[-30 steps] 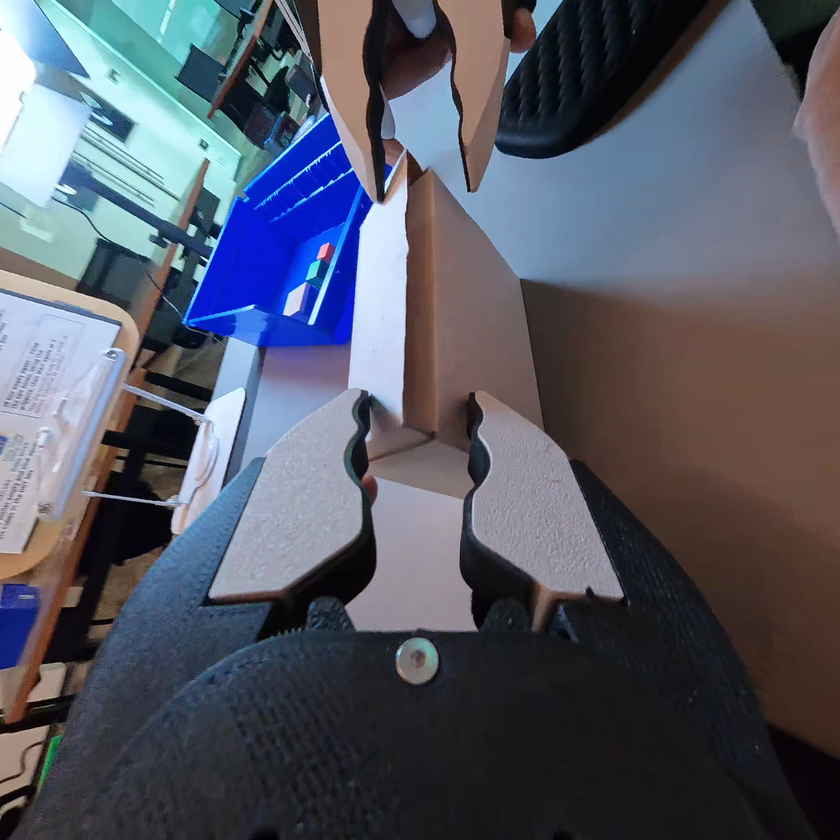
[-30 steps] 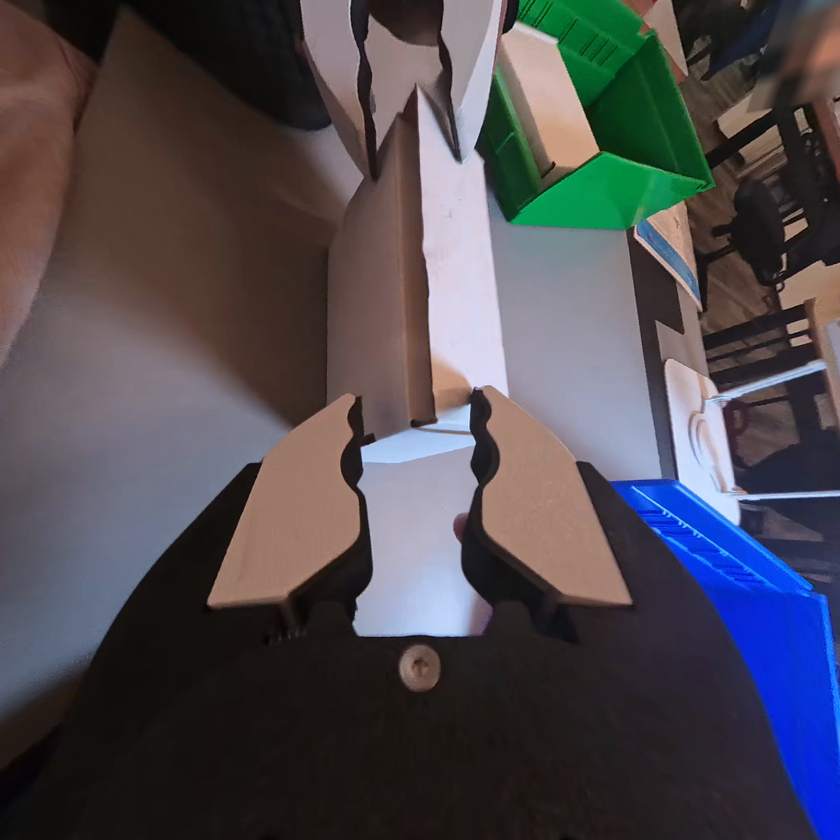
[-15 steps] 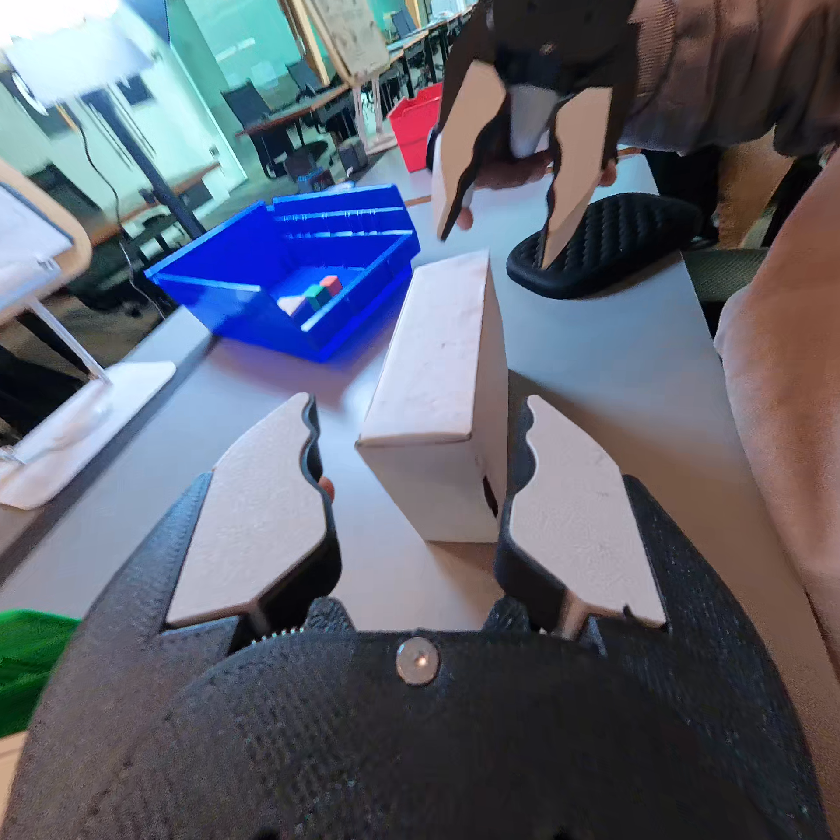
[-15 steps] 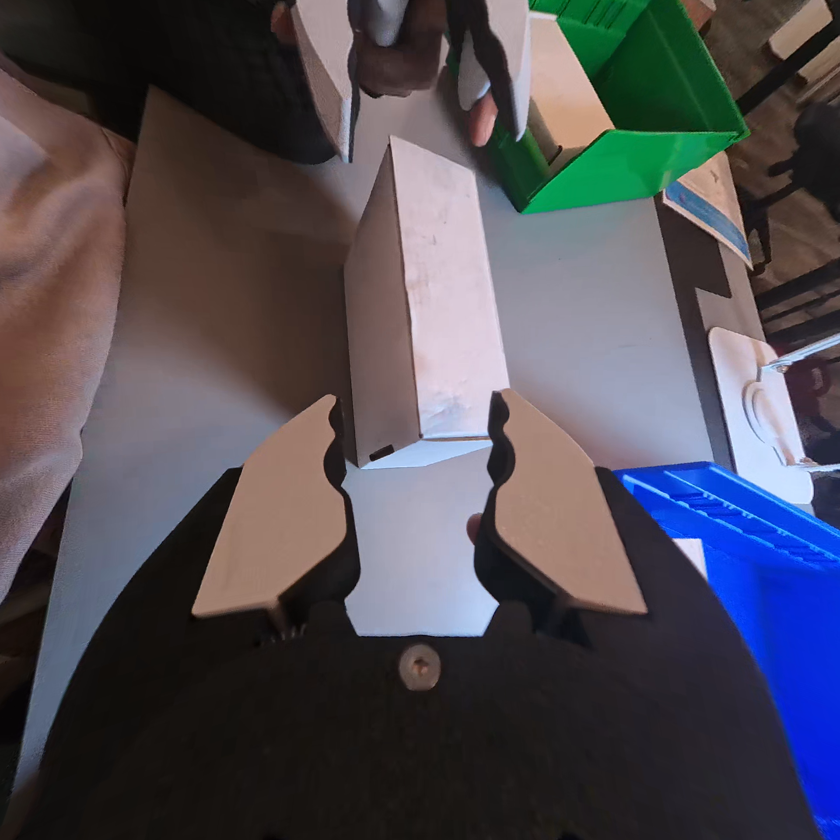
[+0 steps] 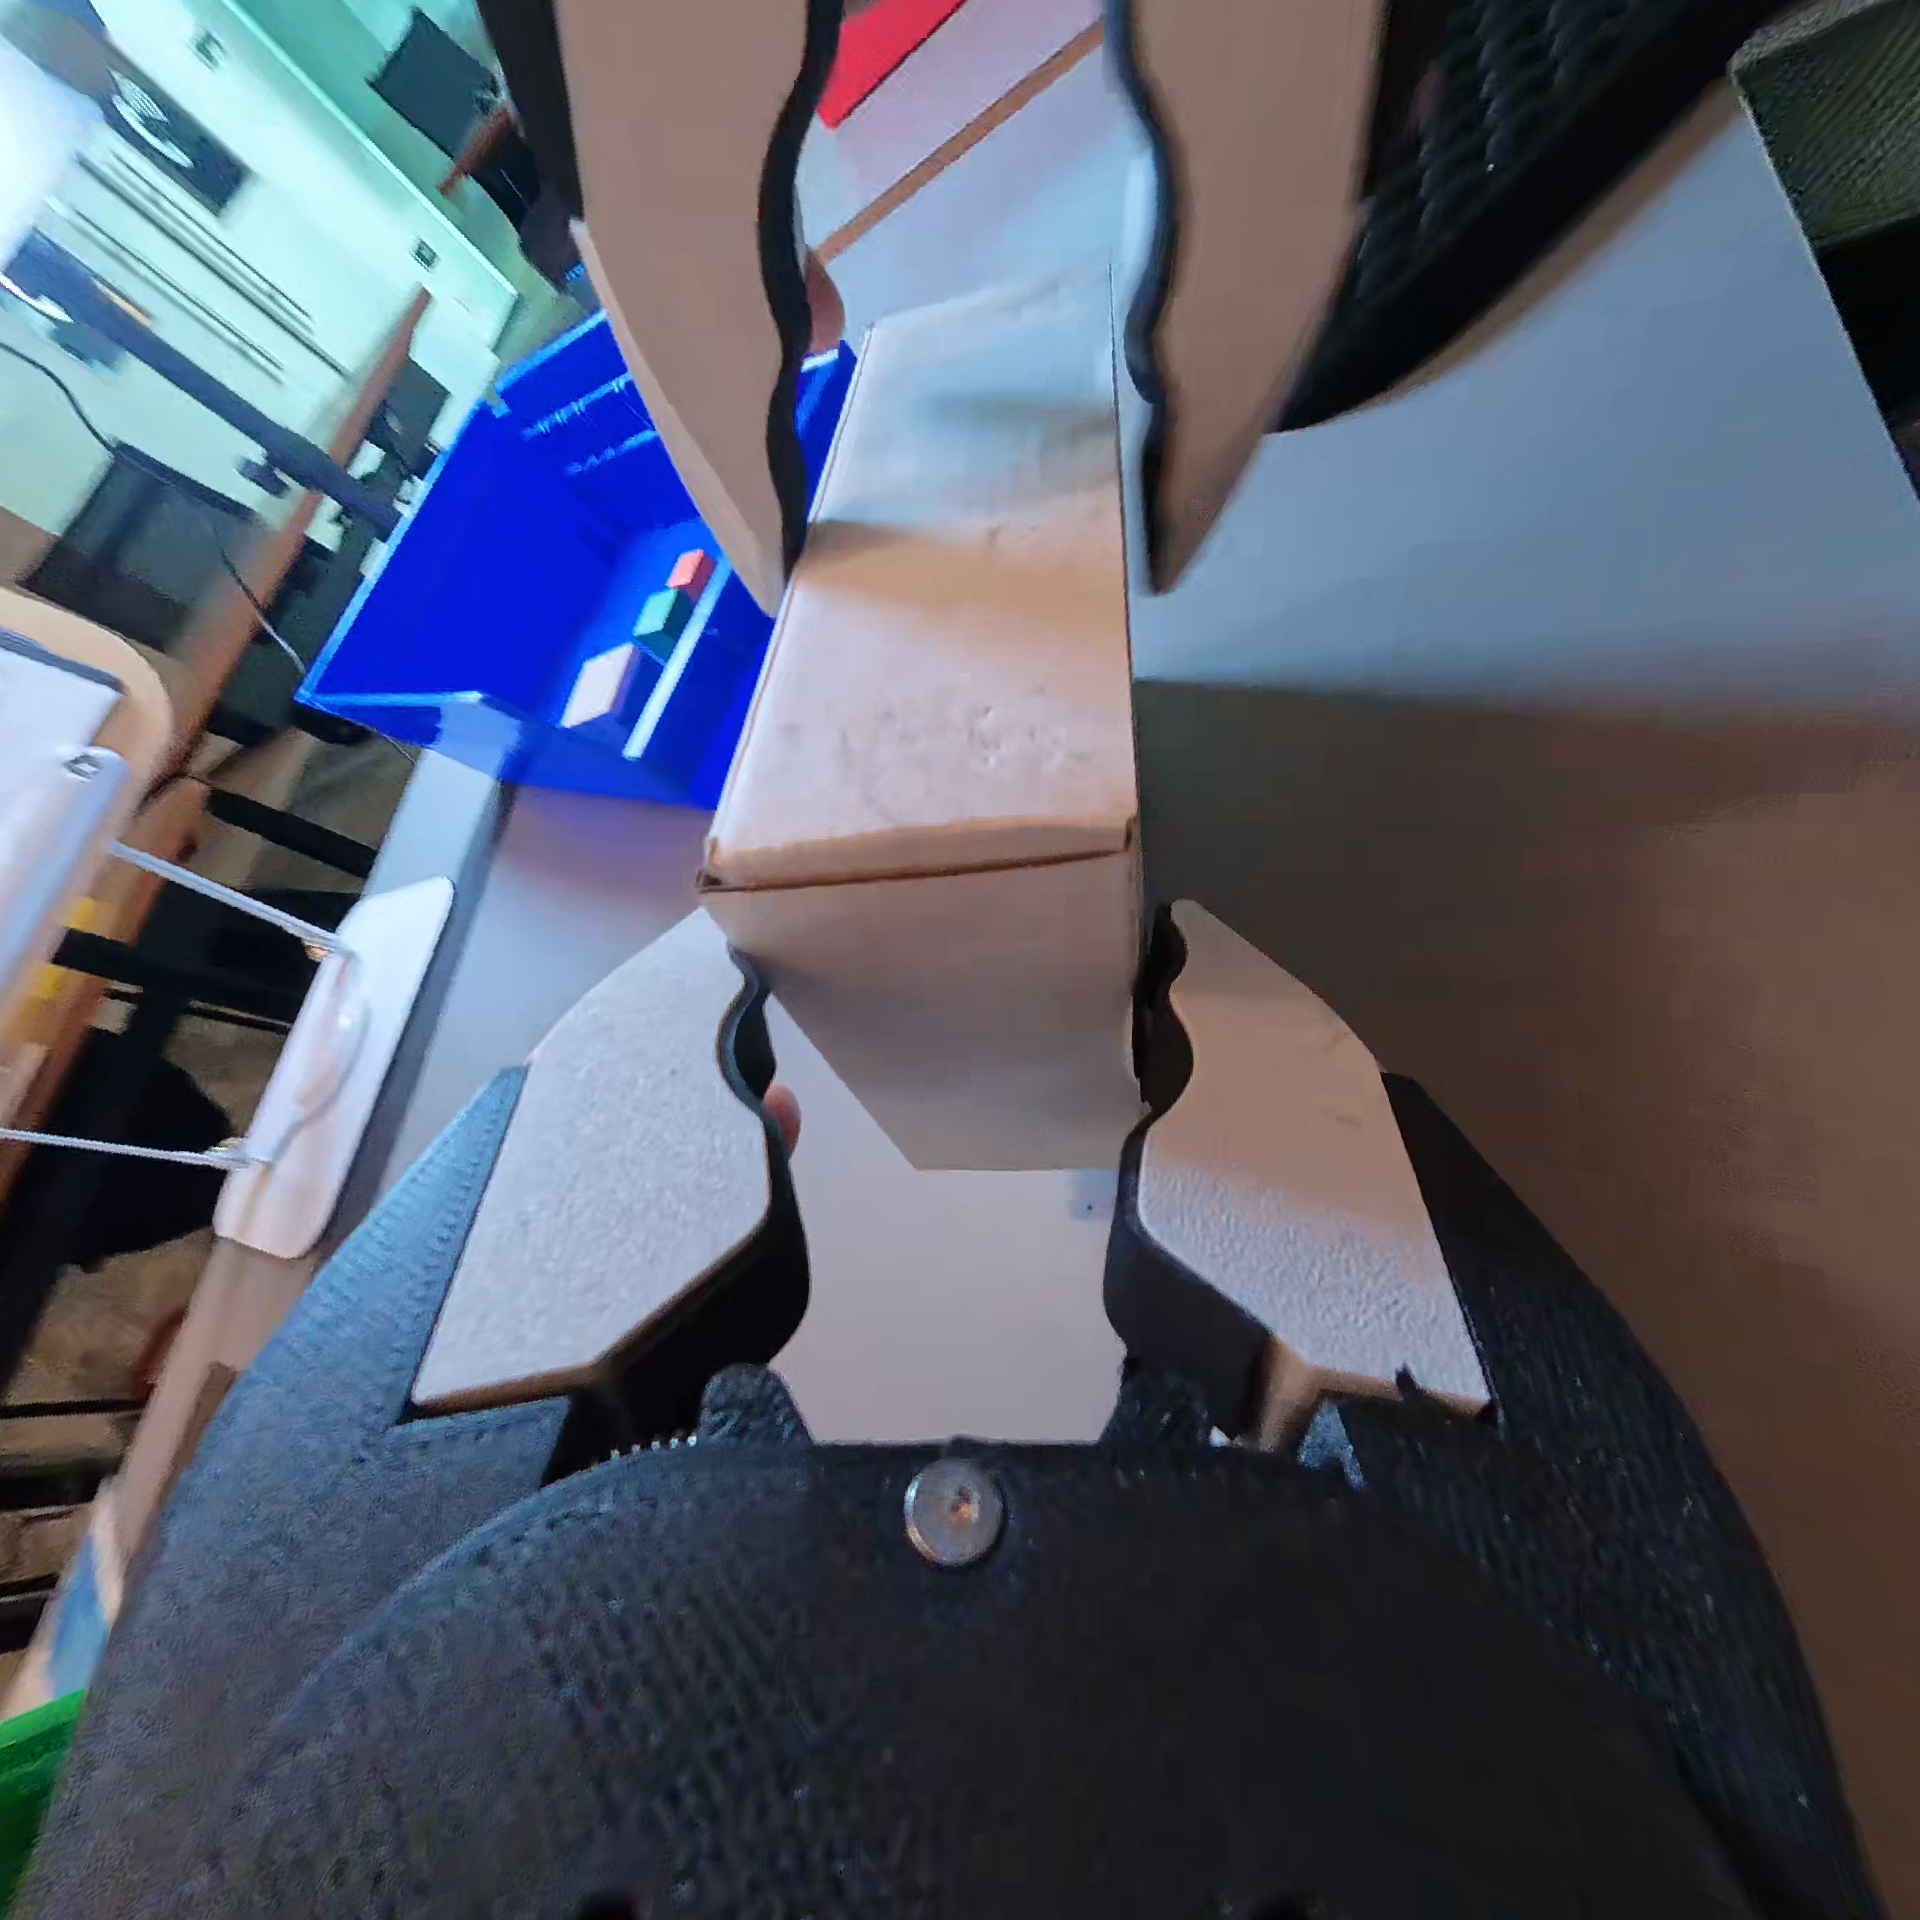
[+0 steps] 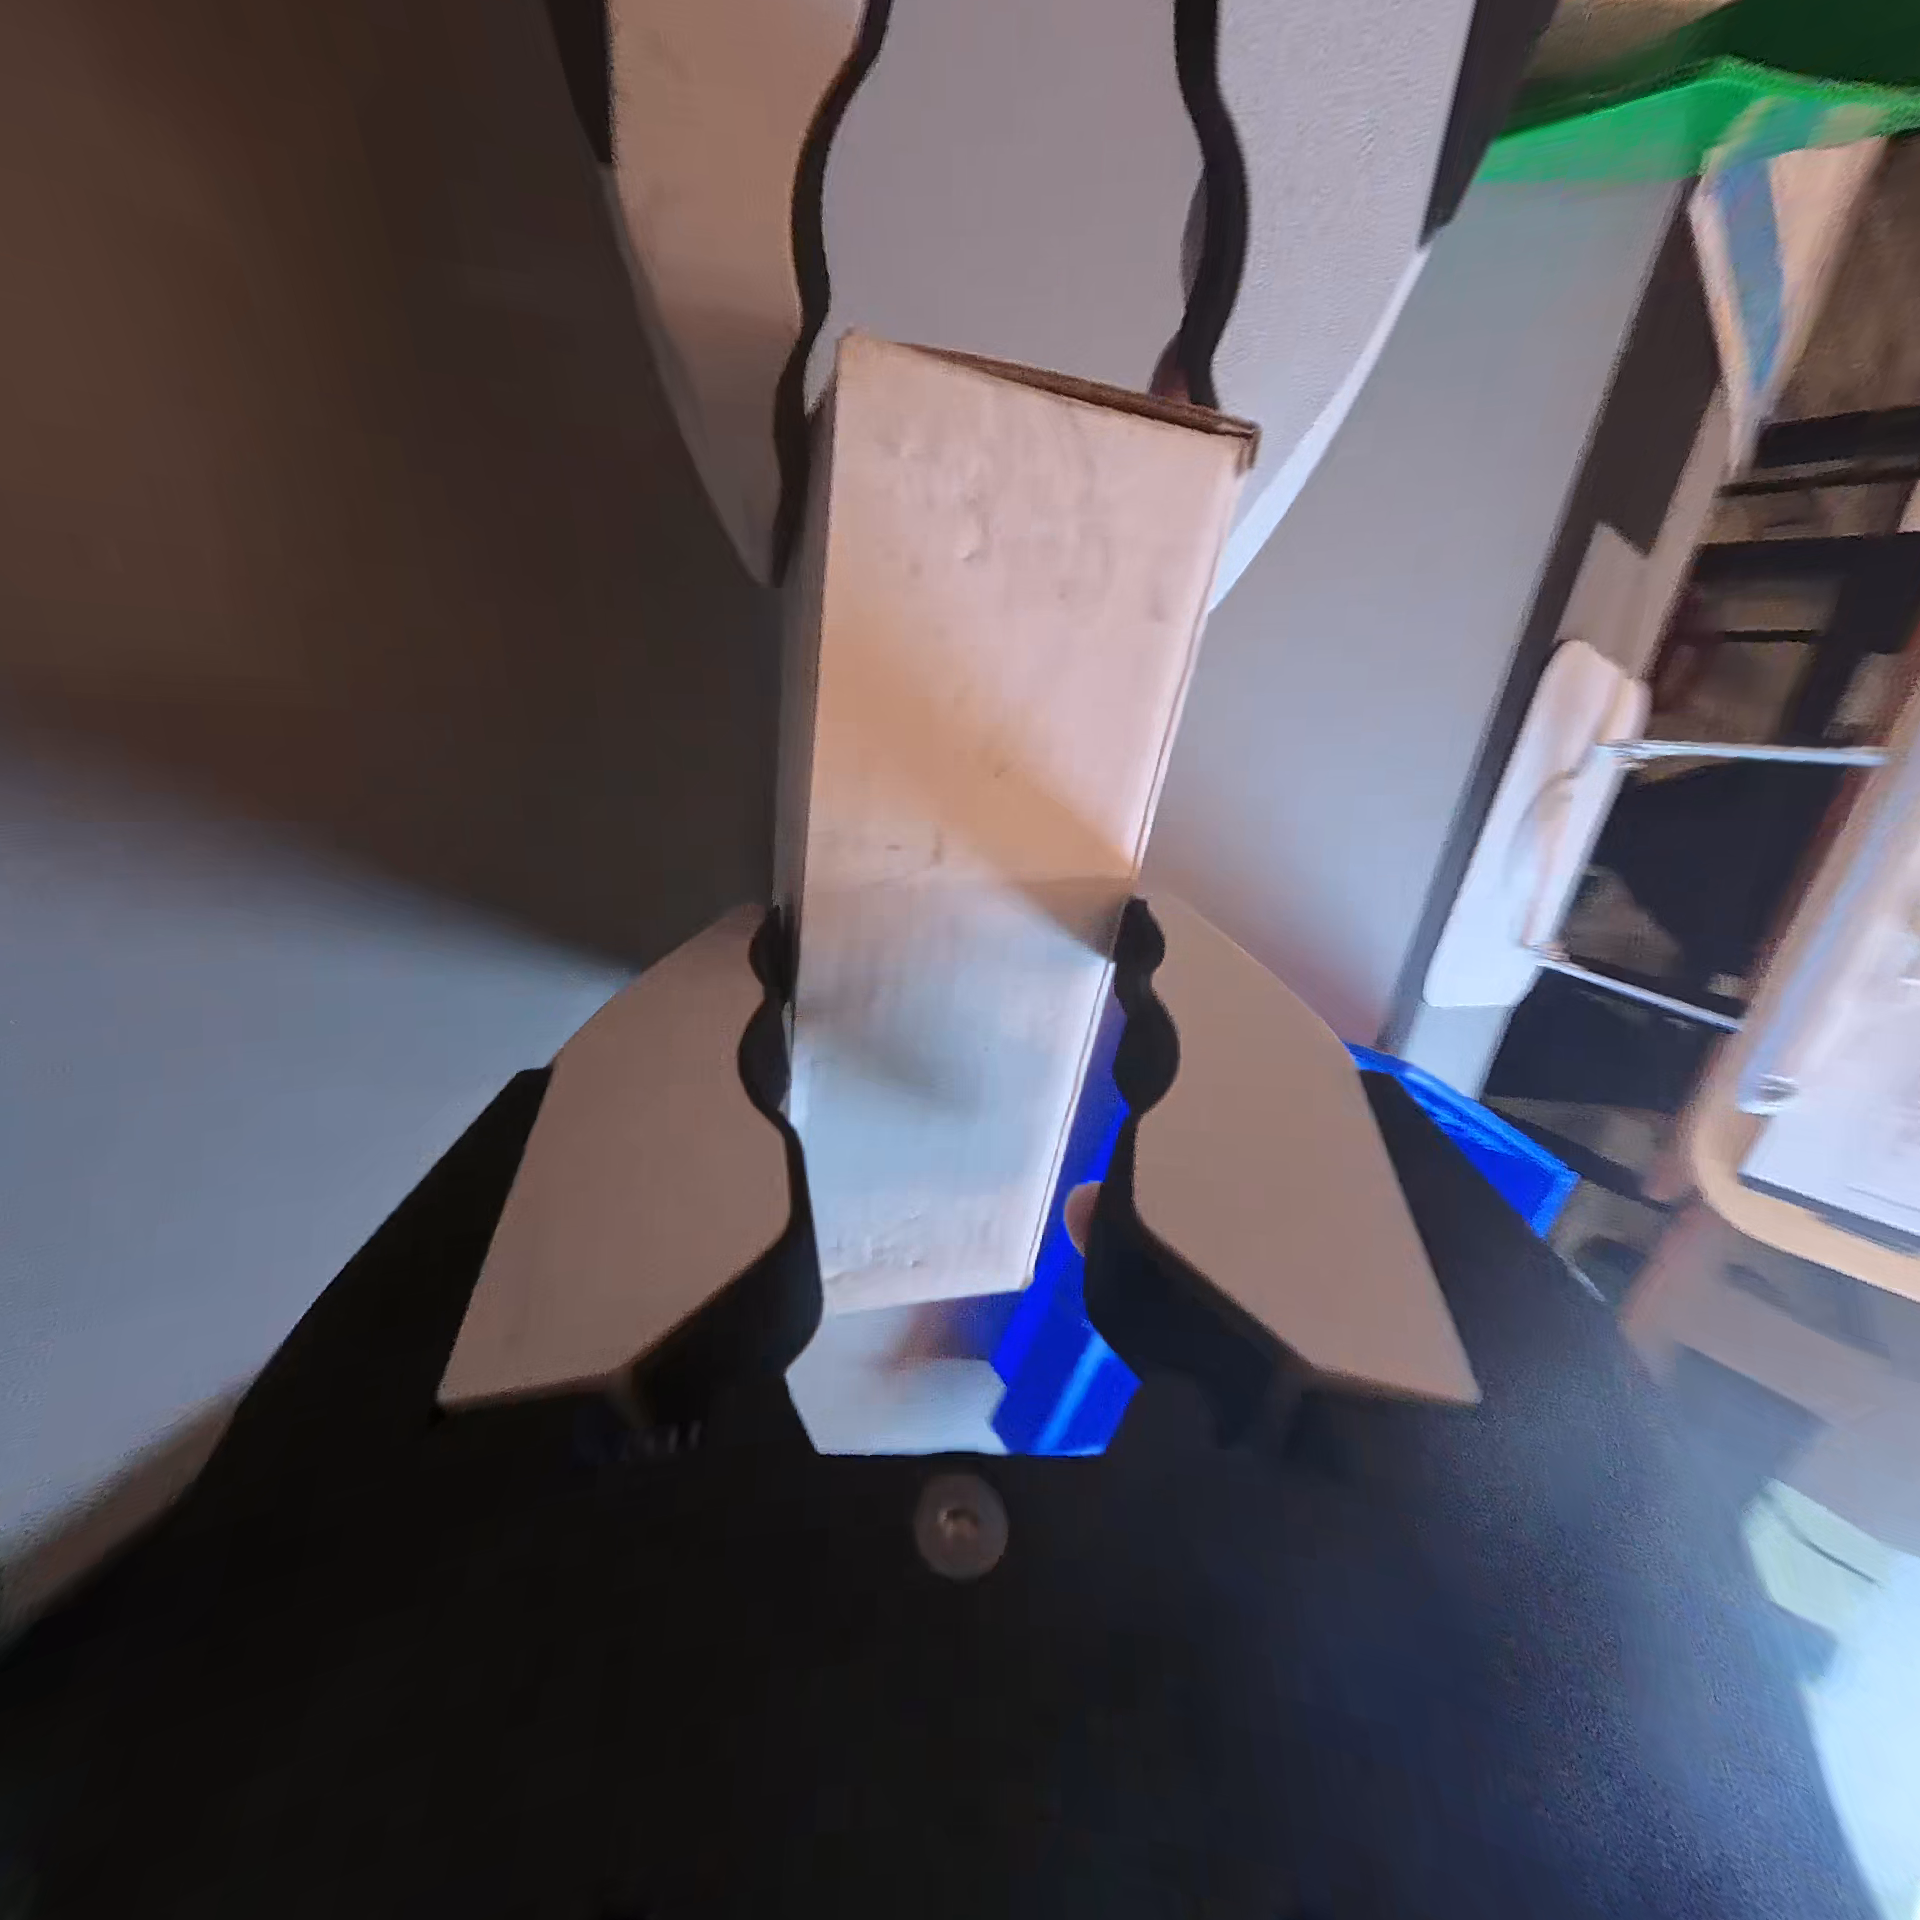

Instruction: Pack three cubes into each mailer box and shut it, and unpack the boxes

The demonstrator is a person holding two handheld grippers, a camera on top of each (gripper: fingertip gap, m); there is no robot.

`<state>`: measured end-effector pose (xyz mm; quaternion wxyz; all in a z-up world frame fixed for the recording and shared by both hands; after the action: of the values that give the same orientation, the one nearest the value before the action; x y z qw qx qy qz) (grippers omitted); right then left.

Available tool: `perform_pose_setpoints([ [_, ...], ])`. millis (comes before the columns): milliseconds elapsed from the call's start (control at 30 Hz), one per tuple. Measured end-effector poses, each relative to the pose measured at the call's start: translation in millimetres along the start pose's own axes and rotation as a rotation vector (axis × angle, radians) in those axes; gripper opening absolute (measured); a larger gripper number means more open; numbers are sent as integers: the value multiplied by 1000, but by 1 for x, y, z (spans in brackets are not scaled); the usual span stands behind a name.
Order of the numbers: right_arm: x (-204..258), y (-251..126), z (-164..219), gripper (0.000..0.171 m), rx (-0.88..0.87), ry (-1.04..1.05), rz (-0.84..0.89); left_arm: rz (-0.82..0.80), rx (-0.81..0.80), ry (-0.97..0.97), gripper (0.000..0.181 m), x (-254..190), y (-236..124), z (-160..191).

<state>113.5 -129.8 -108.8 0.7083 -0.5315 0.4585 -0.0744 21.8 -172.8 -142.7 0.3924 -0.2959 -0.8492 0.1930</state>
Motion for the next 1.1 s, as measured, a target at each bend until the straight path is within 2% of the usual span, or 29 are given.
perform_pose_setpoints([
  [33, 0, 0, 0, 62, 24, -24, 39, -33, 0, 26, 70, 0, -1, -1],
  [133, -2, -8, -2, 61, 6, -13, 60, -64, -22, 19, 70, 2, -6, -2],
  [233, -11, -20, -1, 61, -14, 34, 86, -86, -86, -87, 67, 12, -13, -3],
  [333, -31, -34, 10, 61, 4, 79, 154, -131, -141, -199, 78, 29, -24, 0],
  [467, -92, -59, 52, 60, 121, 201, 363, -176, -211, -350, 72, 49, -37, 11],
  [567, -141, -54, 102, 60, 267, 268, 505, -185, -229, -390, 70, 53, -37, 17],
  [667, -177, -17, 151, 60, 386, 299, 556, -176, -214, -380, 68, 48, -31, 17],
  [833, -206, 83, 210, 61, 515, 284, 552, -143, -166, -398, 66, 39, -13, 27],
  [933, -203, 134, 226, 60, 531, 258, 501, -133, -124, -395, 65, 33, -4, 35],
  [1100, -195, 185, 240, 61, 547, 286, 427, -123, -113, -391, 64, 31, 0, 39],
])
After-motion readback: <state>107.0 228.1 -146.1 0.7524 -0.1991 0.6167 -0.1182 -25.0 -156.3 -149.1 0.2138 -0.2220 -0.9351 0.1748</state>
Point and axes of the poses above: each gripper's, where its closed fingertips meet, y out along the fingers, z out of its underside, x = y × z across the jaws, the point moved 5 cm from there along -y, back along the fingers, and after that the axes turned 11 degrees about x, right-handed, at the moved point
